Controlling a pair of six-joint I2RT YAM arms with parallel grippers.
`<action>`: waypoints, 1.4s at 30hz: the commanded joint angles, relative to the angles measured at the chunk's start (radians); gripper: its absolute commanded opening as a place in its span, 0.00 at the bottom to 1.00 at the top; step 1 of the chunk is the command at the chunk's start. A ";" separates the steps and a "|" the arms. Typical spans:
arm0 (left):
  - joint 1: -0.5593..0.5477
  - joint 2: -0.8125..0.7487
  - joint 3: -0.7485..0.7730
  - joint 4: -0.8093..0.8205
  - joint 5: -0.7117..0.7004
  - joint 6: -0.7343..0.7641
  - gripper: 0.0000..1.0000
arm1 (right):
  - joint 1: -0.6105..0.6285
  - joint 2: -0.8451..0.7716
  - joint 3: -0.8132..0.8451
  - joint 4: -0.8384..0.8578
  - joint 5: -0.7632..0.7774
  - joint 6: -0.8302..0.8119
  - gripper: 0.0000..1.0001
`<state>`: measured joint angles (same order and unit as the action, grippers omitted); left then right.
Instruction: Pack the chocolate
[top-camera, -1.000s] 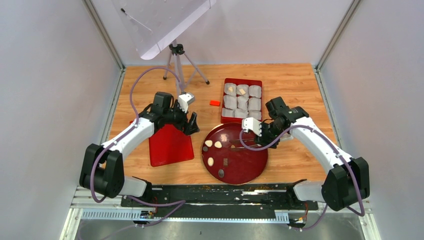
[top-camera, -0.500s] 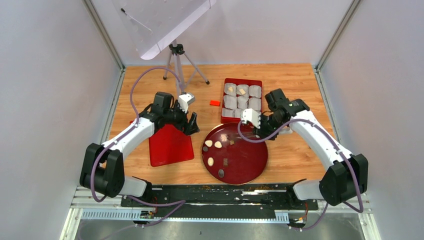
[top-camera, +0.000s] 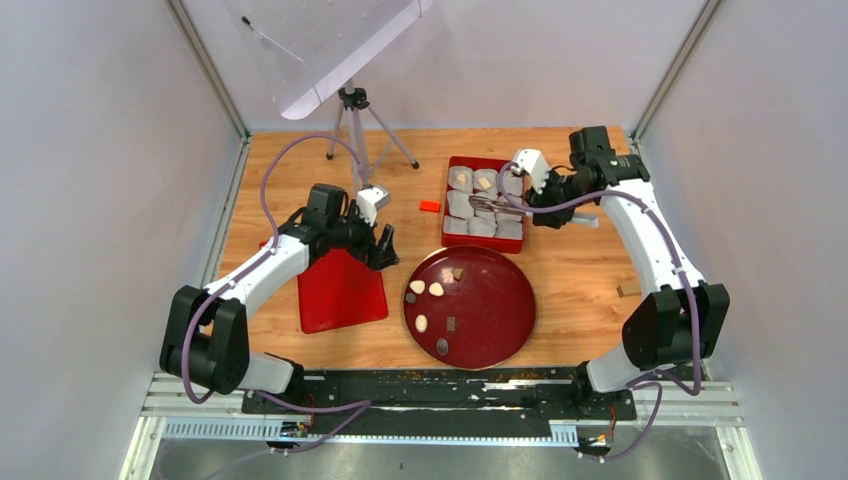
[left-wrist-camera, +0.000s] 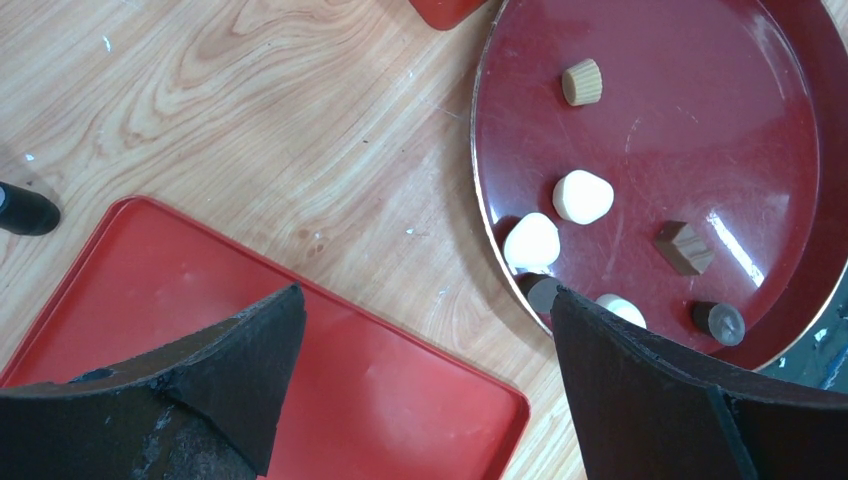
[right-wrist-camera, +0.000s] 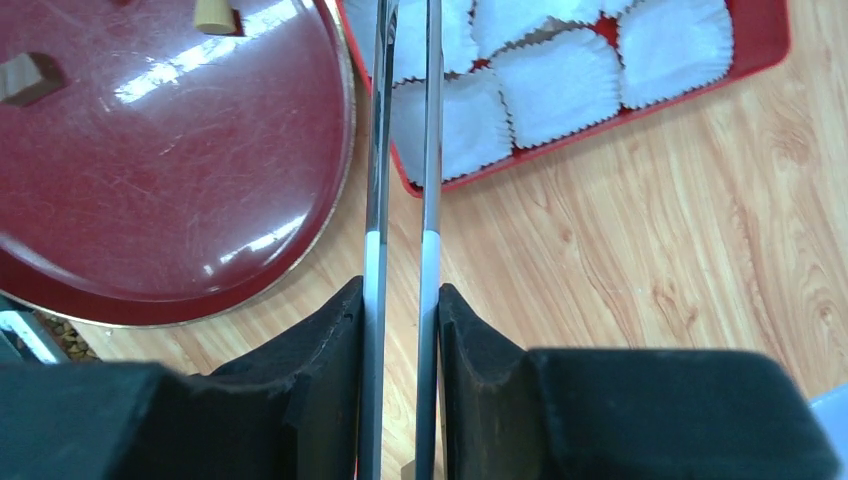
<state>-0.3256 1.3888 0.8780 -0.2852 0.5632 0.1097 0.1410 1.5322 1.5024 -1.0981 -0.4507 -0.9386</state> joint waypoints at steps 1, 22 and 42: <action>0.003 -0.026 0.003 0.029 0.004 0.002 1.00 | 0.053 -0.064 -0.040 -0.019 -0.084 -0.034 0.11; 0.003 -0.034 0.004 0.037 -0.001 -0.010 1.00 | 0.209 -0.086 -0.240 -0.002 0.019 -0.059 0.41; 0.003 -0.036 -0.010 0.049 -0.006 -0.007 1.00 | 0.243 0.000 -0.257 0.047 0.111 -0.058 0.41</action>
<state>-0.3256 1.3800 0.8722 -0.2676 0.5552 0.1093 0.3698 1.5276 1.2537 -1.0889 -0.3382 -0.9890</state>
